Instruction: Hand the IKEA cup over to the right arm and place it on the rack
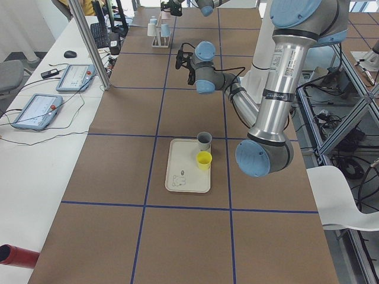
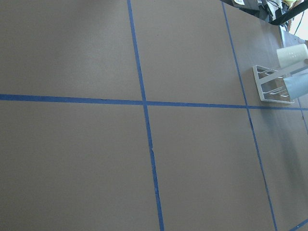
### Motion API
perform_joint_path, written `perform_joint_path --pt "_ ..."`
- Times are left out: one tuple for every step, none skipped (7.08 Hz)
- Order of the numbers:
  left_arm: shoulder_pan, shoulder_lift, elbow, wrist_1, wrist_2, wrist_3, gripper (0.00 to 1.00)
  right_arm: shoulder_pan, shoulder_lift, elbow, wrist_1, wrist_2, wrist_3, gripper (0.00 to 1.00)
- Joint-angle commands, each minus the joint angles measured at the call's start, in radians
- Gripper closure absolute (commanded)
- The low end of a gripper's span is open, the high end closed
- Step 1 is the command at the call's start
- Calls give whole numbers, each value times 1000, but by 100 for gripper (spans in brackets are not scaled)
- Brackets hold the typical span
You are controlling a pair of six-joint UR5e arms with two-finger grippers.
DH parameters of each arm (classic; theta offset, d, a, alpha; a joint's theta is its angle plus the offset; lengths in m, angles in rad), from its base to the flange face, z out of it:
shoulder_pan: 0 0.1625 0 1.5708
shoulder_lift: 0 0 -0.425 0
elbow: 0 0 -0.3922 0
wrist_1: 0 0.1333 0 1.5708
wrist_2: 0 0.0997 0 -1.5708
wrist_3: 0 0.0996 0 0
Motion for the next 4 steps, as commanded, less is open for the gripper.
perform_joint_path --pt "2 0 0 0 0 0 0 -21 6 -24 -13 -50 -52 100" --pt "2 0 0 0 0 0 0 -36 24 -52 -13 -79 -53 100" --pt "2 0 2 0 0 0 0 -44 33 -64 -13 -98 -67 100" --pt "2 0 2 0 0 0 0 -46 33 -66 -13 -115 -106 100"
